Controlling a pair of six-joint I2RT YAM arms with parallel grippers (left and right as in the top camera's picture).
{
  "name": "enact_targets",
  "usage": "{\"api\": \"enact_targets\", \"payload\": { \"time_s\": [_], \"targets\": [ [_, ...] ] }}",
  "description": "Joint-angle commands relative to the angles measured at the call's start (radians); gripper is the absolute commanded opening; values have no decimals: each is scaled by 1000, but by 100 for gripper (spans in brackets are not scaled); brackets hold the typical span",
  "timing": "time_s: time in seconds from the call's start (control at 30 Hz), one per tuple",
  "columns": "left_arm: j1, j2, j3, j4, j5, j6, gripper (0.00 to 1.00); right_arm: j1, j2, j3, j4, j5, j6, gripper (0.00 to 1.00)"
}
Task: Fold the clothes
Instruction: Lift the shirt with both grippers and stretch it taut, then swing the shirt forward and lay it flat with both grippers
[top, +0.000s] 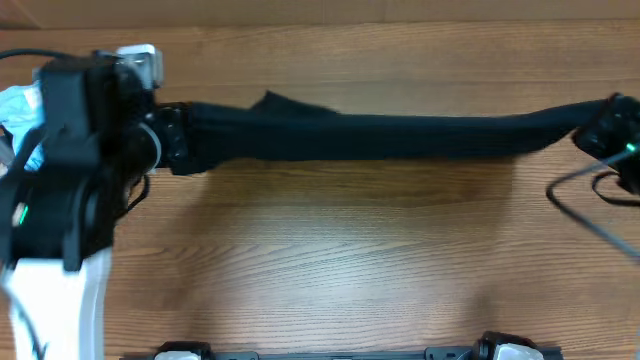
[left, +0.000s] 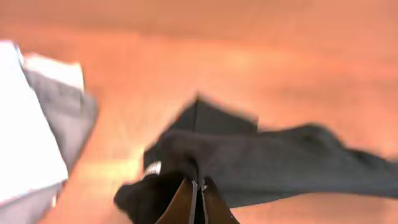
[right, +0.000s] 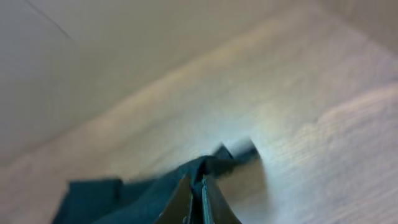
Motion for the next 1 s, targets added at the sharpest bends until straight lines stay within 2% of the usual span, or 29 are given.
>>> {"api": "enact_targets", "payload": {
  "time_s": [0.0,0.1,0.23,0.37,0.47,0.57,0.63,0.73,0.87,0.97],
  "targets": [
    [7,-89,31,61,-7,18,4,-8,-4,48,18,13,-37,4],
    [6,-96,31,116,-3,3,4,-8,34,48,26,3,-39,4],
    [6,-20,30,118,34,-7,4,-8,124,48,32,-71,-91,4],
    [6,136,30,122,111,-6,4,-8,277,47,48,-77,-90,4],
    [5,256,30,161,114,13,4,-7,399,47,104,-77,-90,4],
    [5,370,31,249,114,27,4,-1,525,47,218,-81,-90,4],
    [5,496,31,385,113,11,4,12,632,47,388,-130,-89,4],
    [6,583,51,526,91,-20,4,19,689,47,570,-148,-80,4],
    [18,649,215,652,2,-26,4,19,678,81,856,-149,-49,4],
    [26,657,371,702,-105,-29,4,19,671,202,968,-143,-32,4]
  ]
}}
